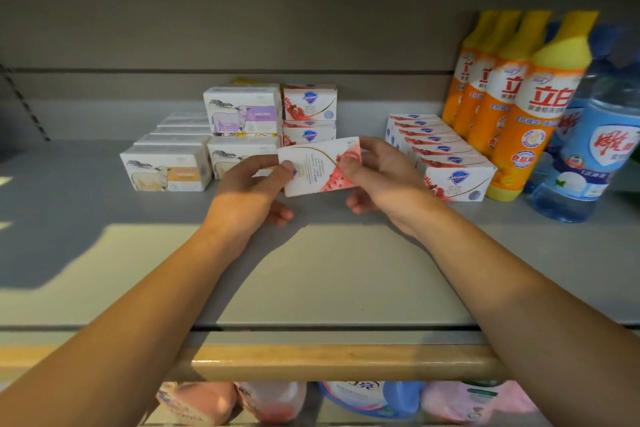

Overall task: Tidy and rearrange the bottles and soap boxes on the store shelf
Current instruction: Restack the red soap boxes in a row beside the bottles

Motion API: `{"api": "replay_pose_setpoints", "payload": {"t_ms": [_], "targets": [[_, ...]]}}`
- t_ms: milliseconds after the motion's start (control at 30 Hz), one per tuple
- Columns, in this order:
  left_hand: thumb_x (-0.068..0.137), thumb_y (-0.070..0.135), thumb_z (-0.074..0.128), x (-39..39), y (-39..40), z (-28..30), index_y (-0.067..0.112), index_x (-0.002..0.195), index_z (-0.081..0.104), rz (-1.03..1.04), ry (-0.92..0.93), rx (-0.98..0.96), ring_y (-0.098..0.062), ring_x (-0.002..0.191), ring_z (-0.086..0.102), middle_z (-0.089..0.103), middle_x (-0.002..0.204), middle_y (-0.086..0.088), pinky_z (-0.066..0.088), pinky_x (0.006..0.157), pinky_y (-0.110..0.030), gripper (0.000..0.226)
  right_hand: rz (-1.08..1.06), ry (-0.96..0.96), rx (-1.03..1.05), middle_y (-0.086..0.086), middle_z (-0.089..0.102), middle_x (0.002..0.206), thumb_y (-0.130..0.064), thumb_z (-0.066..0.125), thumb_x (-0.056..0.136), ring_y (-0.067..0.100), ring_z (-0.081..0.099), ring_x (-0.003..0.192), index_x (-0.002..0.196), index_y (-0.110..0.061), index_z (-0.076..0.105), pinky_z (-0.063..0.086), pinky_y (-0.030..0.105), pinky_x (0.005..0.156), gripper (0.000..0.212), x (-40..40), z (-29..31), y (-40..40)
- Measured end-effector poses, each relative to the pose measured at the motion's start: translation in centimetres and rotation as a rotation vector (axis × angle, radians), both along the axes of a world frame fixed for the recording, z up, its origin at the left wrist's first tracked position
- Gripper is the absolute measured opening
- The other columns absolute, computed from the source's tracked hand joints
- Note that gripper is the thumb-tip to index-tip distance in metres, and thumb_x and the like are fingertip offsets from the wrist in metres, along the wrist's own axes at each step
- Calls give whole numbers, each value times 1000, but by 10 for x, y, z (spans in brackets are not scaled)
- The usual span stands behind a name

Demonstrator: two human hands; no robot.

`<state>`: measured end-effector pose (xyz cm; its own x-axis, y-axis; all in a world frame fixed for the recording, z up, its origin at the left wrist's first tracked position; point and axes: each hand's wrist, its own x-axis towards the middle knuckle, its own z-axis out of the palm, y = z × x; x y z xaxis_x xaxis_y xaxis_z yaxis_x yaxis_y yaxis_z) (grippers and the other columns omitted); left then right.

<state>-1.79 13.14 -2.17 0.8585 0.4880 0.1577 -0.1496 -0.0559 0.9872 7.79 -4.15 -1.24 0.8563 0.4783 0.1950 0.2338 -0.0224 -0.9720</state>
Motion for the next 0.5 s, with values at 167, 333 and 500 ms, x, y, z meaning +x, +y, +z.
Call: {"api": "replay_pose_setpoints", "payload": {"t_ms": [167,333,500], "targets": [[97,39,52,-3,2,7,13,103,67,-89,-63,-246,-36,79,72,74,99,-12,58,65,-35,31,147,-147,42,-5,68,110,-31,67,84,17,69,82,116,-24,60,60,37,79,34,-9,4,-4],[91,3,57,-3,5,8,11,98,70,-124,-158,-360,-28,91,71,74,97,-9,58,73,-35,17,60,-140,-13,-9,68,107,-44,58,88,19,67,101,95,-33,64,54,47,94,14,-13,5,0],[83,-19,47,-3,3,8,2,120,59,-247,-214,-403,-26,98,70,71,109,-17,57,78,-30,44,130,-197,24,1,62,130,3,71,79,9,64,112,117,-33,62,54,33,95,54,-17,4,1]]}}
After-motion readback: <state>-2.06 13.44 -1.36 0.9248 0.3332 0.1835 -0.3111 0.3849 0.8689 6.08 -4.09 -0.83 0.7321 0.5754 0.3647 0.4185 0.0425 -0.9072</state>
